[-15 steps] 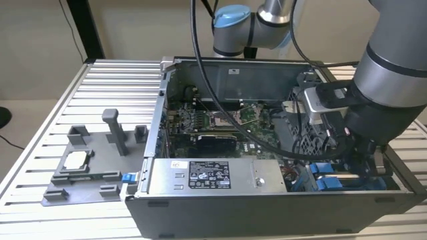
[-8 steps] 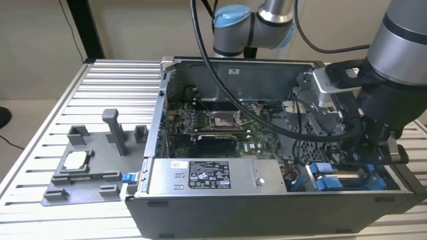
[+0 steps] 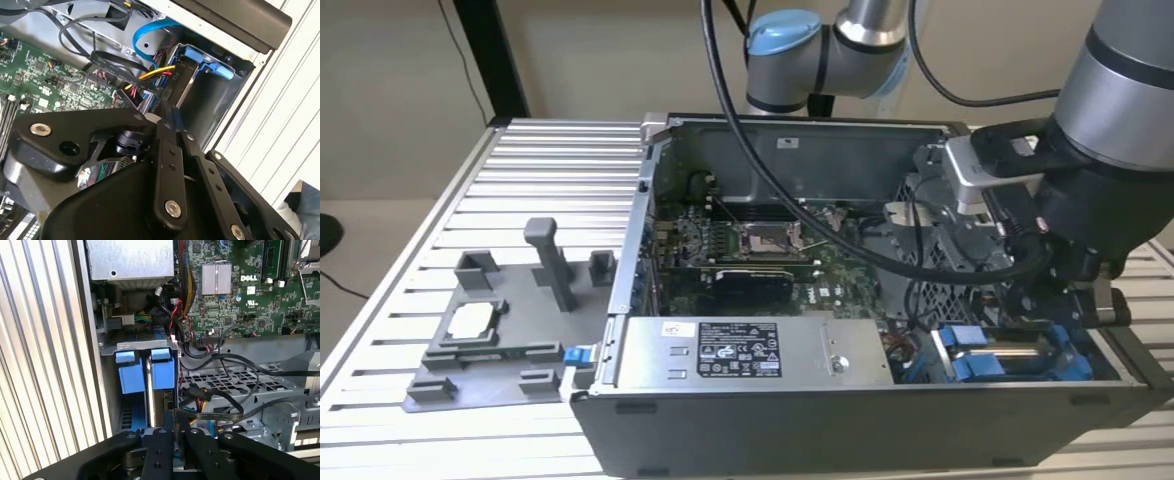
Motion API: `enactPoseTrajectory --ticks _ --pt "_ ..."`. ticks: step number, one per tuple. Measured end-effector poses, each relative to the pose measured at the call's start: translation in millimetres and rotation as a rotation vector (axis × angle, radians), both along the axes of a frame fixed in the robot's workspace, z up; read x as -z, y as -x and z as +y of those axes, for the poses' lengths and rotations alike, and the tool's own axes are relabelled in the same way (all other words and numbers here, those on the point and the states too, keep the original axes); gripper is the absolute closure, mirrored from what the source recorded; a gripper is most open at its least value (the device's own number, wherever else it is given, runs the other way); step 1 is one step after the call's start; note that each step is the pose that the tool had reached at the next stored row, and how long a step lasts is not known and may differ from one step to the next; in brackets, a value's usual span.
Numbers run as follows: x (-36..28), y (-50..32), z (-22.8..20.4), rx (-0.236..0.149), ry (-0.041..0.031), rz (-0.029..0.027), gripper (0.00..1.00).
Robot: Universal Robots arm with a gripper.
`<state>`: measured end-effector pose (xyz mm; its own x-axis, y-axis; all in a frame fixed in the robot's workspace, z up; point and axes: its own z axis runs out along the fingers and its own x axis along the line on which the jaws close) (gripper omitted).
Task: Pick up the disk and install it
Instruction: 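Insert the second disk wire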
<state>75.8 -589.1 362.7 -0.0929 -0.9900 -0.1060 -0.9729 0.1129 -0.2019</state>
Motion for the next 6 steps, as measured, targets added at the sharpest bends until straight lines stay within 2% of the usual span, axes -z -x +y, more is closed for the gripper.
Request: enactPoseTrajectory --ticks 6 --pt "0.0 0.0 0.0 0.0 -0.0001 -0.0003 1.0"
